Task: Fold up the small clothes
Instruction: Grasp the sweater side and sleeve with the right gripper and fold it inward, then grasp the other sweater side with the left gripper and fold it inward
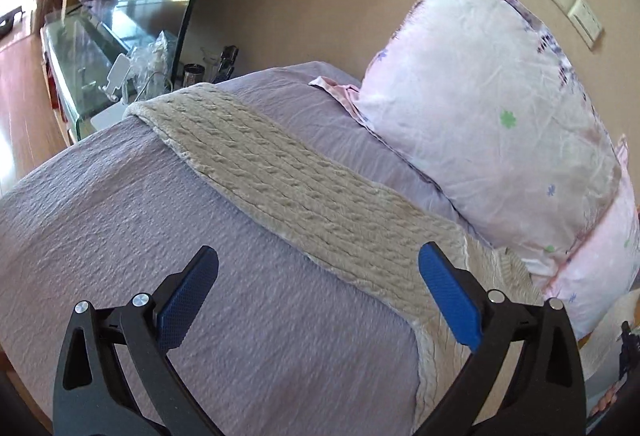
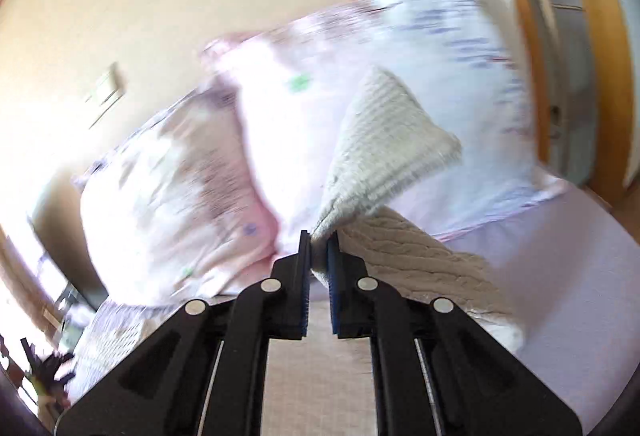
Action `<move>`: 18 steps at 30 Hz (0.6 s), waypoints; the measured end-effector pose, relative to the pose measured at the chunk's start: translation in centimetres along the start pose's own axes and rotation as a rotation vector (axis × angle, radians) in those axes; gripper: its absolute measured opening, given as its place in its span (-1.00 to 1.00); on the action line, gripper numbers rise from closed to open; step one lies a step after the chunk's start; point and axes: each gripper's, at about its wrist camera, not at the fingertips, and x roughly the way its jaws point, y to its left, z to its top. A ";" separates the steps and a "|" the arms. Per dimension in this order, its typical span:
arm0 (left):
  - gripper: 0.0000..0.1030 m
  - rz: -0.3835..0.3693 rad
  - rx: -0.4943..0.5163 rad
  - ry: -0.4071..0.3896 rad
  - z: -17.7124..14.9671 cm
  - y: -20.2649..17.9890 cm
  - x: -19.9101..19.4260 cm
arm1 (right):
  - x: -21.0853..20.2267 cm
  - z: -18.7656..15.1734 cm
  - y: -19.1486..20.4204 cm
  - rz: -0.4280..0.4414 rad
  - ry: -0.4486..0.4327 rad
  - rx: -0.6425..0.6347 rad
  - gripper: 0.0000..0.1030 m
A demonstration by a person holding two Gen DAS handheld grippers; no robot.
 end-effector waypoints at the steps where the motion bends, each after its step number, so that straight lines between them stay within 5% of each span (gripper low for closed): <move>1: 0.88 0.002 -0.029 0.007 0.3 0.4 0.3 | 2.1 -1.2 2.8 0.059 0.057 -0.034 -0.85; 4: 0.72 -0.009 -0.126 0.022 1.1 1.8 1.1 | 8.4 -6.4 9.9 0.225 0.329 -0.116 -0.70; 6: 0.61 -0.018 -0.186 0.036 1.7 2.8 1.7 | 9.7 -8.6 12.1 0.280 0.422 -0.144 -0.50; 10: 0.52 -0.014 -0.256 0.052 3.2 4.3 3.1 | 5.9 -8.1 10.7 0.209 0.263 -0.174 0.46; 16: 0.12 -0.028 -0.401 0.022 5.6 7.8 4.7 | 1.6 -6.2 3.3 0.127 0.188 -0.049 0.66; 18: -0.26 -0.019 -0.445 0.022 6.3 8.8 5.1 | -0.1 -6.2 1.2 0.091 0.158 -0.020 0.66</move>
